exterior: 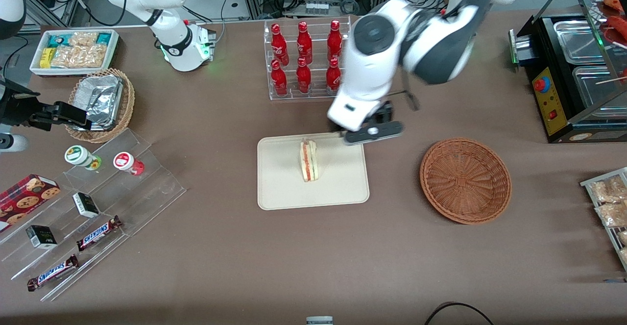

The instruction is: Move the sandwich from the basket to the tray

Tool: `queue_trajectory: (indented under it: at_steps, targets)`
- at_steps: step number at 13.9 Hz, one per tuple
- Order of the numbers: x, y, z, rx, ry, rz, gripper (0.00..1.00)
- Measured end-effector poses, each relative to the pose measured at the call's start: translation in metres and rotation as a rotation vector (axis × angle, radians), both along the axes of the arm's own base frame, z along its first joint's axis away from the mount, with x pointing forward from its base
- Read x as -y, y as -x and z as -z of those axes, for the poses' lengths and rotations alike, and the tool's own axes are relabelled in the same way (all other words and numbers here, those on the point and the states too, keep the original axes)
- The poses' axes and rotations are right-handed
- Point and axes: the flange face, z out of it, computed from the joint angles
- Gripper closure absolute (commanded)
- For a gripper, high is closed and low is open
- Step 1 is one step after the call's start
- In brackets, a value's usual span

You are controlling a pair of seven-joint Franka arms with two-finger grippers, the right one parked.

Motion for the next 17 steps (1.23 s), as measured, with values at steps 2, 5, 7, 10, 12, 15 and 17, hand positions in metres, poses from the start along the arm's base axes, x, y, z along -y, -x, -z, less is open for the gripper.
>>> queue_trajectory:
  at_steps: [2,5,7,10,12,15,17]
  targets:
    - [-0.051,-0.005,-0.031,-0.028,-0.021,0.034,0.00]
    - [-0.136,-0.010,-0.069,-0.056,-0.030,0.098,0.00]
    - [-0.189,-0.009,-0.083,-0.070,-0.028,0.149,0.00]
    - [-0.247,-0.002,-0.093,-0.078,-0.021,0.224,0.00]
    - [-0.278,0.000,-0.097,-0.096,-0.015,0.283,0.00]
    - [-0.312,0.003,-0.105,-0.103,-0.007,0.303,0.00]
    - [-0.319,0.007,-0.111,-0.095,-0.006,0.295,0.00]
